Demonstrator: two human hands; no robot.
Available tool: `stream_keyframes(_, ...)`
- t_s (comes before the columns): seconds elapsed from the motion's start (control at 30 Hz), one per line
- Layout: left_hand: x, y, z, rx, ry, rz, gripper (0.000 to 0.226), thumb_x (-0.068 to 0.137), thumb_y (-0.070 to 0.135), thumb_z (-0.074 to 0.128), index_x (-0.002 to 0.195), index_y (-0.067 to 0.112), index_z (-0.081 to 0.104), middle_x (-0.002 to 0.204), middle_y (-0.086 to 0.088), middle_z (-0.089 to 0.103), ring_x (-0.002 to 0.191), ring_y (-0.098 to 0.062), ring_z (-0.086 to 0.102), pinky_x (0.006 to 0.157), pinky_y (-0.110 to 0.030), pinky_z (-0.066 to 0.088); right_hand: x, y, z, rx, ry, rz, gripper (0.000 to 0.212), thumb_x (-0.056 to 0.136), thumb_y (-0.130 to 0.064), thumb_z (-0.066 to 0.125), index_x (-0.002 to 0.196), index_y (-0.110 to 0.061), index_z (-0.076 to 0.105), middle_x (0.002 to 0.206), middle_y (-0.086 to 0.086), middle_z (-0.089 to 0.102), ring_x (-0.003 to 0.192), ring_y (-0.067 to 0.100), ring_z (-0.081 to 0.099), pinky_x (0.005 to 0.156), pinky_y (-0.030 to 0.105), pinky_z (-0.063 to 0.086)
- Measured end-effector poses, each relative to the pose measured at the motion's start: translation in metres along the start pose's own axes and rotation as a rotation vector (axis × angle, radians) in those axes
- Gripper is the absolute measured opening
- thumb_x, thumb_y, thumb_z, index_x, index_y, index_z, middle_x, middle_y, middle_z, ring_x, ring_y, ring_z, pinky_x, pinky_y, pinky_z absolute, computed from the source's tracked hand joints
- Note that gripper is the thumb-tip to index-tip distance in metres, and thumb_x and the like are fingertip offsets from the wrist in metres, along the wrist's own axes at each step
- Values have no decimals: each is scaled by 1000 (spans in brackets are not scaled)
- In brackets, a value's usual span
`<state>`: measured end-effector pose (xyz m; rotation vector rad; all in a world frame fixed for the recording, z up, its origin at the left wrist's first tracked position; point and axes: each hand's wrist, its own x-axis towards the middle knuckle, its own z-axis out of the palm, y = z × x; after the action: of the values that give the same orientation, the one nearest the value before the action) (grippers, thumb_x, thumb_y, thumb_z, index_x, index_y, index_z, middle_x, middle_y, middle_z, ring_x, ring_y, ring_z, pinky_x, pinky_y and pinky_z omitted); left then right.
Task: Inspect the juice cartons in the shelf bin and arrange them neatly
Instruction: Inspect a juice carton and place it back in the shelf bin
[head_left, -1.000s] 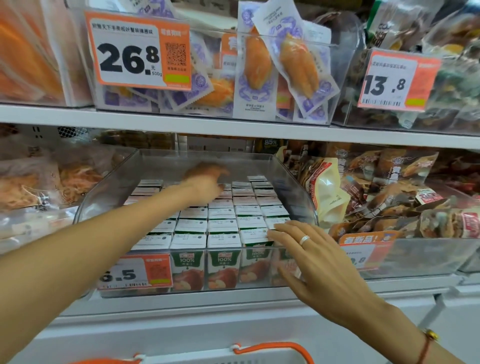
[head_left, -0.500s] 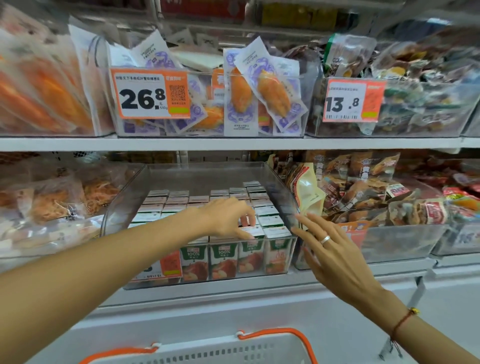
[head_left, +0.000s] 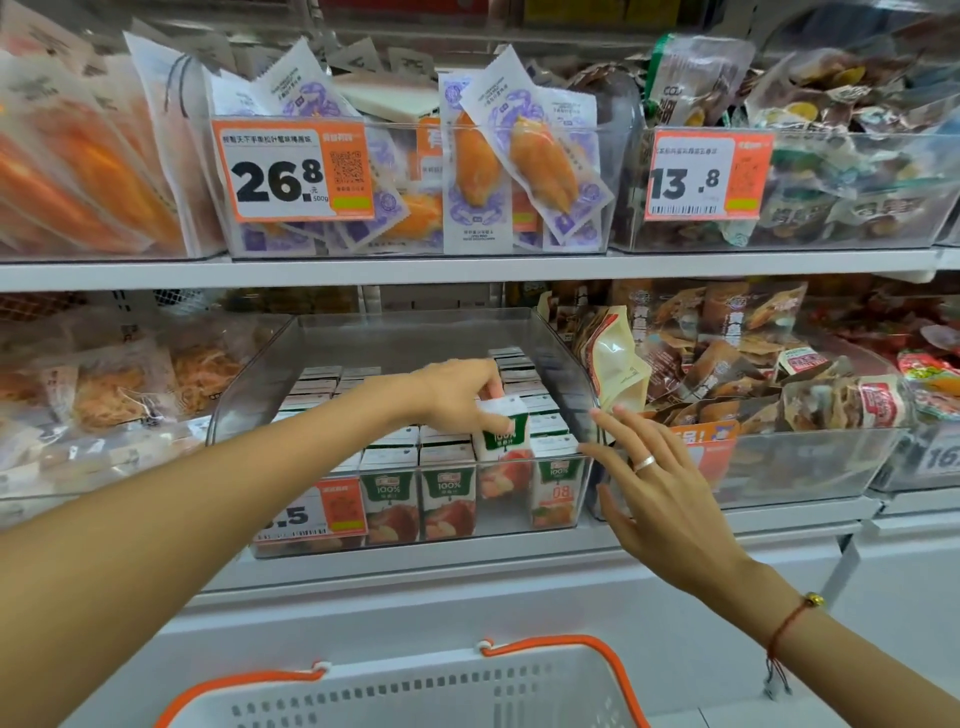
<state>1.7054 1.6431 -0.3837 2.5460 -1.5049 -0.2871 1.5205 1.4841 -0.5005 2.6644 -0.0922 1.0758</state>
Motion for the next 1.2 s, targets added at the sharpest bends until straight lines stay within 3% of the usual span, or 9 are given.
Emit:
stream_keyframes(0.2,-37,-5,2,-495,422,-4,27,94,30,63,115,19,51,120,-1,61,111,-21,58,97,-45,48,12,-20,-27,156,-103,161,53,79,-16,77,128,-10,58,140,12,53,133,35,46,107,47,38)
stream_keyframes(0.33,-82,1,16,-790,649,33,24,92,24,65,113,24,53,112,12,59,100,0,56,78,-8,45,24,-60,-54,404,-98,227,49,91,-29,65,137,-19,50,141,-4,51,133,17,43,108,34,36)
stream_keyframes(0.4,-108,3,29,-936,689,-20,20,91,27,65,109,28,57,107,19,59,96,7,56,68,-2,45,31,-89,-70,682,-175,309,45,94,-49,51,136,-34,43,131,-25,50,123,-2,46,100,25,41)
stream_keyframes(0.5,-148,3,52,-1148,629,-154,15,89,25,67,101,32,61,101,17,64,85,7,64,62,-8,50,35,-127,-80,1092,-376,478,55,85,-64,47,133,-38,45,119,-27,58,109,-9,55,94,22,48)
stream_keyframes(0.67,-195,-2,83,-1383,483,-309,23,88,19,68,110,19,65,107,1,72,88,-7,72,74,-17,58,30,-160,-79,1416,-541,573,29,95,-24,59,123,-16,60,77,1,71,65,12,67,65,19,53)
stream_keyframes(0.8,-205,-10,85,-1509,341,-384,32,88,15,68,119,14,61,110,-2,73,96,-8,70,70,-13,57,21,-167,-68,1461,-600,702,28,88,-32,65,114,-20,67,102,6,73,88,14,70,72,20,53)
stream_keyframes(0.9,-205,-13,86,-1521,226,-381,33,87,15,69,120,14,64,109,0,74,104,-12,69,86,-22,56,17,-165,-62,1543,-602,763,35,82,-39,67,113,-22,70,111,5,72,100,17,70,83,25,55)
stream_keyframes(1.07,-203,-5,96,-1394,183,-368,27,90,23,67,117,21,64,109,4,73,92,-6,72,72,-16,57,16,-158,-61,1508,-569,806,45,78,-56,60,108,-24,69,103,-2,75,95,14,72,87,29,55)
stream_keyframes(1.2,-202,0,103,-1310,236,-319,24,90,30,66,114,28,64,112,10,69,90,1,70,76,-15,57,14,-151,-63,1466,-575,759,50,80,-63,51,113,-28,64,104,-4,74,94,16,72,82,27,58)
